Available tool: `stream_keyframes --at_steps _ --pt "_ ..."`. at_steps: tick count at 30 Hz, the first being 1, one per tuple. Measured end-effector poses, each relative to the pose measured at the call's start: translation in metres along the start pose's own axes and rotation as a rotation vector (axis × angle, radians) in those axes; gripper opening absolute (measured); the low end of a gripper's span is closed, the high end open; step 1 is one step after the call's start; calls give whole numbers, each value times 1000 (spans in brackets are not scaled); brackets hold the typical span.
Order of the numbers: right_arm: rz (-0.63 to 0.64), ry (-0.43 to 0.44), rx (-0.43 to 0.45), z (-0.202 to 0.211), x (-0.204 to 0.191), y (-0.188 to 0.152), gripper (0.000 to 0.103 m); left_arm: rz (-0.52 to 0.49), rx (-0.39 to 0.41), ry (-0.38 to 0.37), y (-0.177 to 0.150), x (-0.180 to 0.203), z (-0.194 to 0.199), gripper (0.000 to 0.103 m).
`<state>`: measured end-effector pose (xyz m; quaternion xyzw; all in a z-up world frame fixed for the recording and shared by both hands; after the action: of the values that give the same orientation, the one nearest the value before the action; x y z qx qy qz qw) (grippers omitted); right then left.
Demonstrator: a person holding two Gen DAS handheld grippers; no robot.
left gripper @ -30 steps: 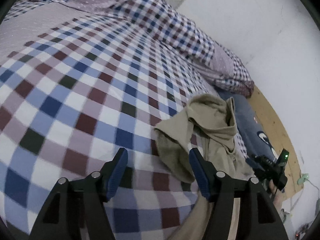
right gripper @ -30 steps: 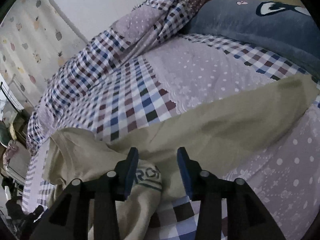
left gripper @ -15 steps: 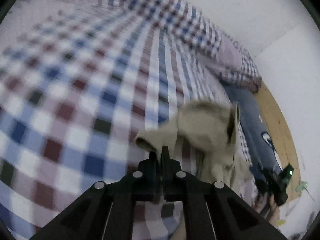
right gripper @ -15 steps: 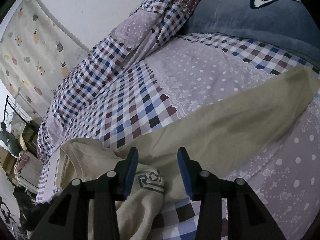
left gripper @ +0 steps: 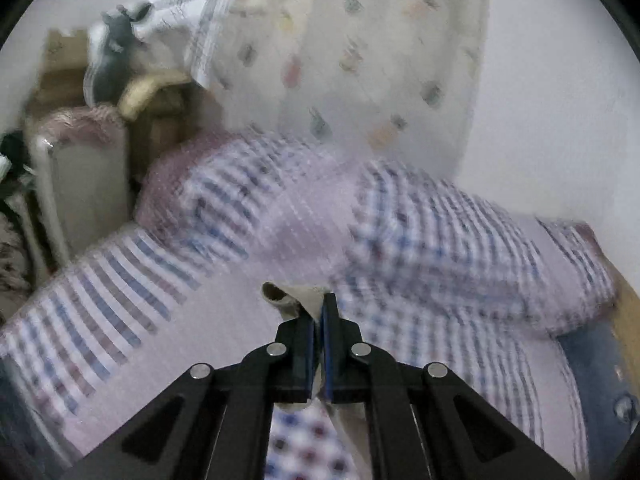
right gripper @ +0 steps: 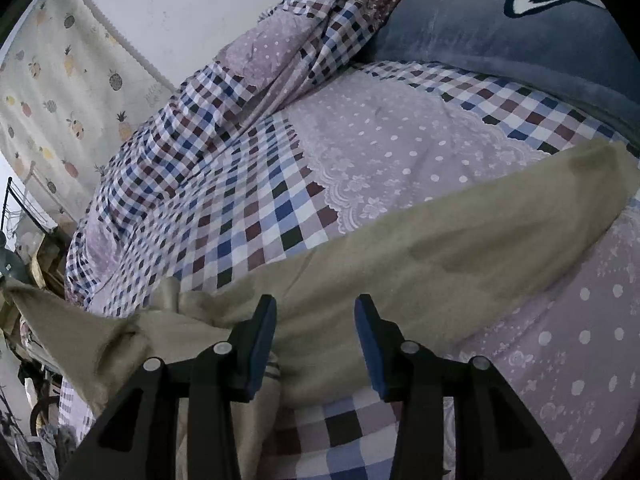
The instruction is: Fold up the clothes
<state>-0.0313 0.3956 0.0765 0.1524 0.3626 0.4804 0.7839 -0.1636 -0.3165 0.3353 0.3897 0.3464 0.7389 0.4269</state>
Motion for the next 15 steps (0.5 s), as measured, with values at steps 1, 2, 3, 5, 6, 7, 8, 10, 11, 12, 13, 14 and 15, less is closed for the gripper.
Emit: stream_keyframes --at_steps 1,2,3,5,6,7,8,10,11,12,13,14,15 --pt "3 1 0 0 0 1 45 16 49 38 21 -7 8 2" --pt "6 2 -1 -1 0 1 45 37 99 56 38 -15 17 2" --pt "14 -1 0 -1 -1 1 45 52 142 81 50 -21 24 2" --pt "31 -8 1 -2 -3 1 45 53 199 168 59 -36 32 2" --pt "38 -7 -2 -2 -4 0 45 49 208 206 59 -44 33 2" --pt "43 -1 -6 -3 -6 0 45 63 183 240 54 -57 28 2" --pt "46 3 -8 -3 -7 0 45 80 154 273 48 -71 23 3" --pt "52 10 -4 0 -9 0 45 151 64 256 26 -98 6 6" --pt "56 13 -1 2 -10 0 45 186 20 239 13 -110 -1 18" --pt "59 16 4 4 -12 0 45 207 -11 214 0 -119 -5 31" --pt "62 19 7 5 -13 0 45 212 -34 188 -13 -124 -3 50" --pt "67 24 11 7 -16 1 45 216 -55 162 -28 -128 0 57" --pt "73 28 16 10 -19 1 45 220 -77 137 -42 -132 3 65"
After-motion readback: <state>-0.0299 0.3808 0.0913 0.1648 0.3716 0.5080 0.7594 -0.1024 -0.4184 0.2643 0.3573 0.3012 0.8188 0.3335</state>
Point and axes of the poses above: each gripper's, at about its wrist camera, not at the fingertips, and z roughly against the way its jaws point, x to its right, y to its top, the point moved 2 cm from there along -z, roughly the way its jaws point, and after that the axes turned 3 degrees about -y, right-handed, at the moved point
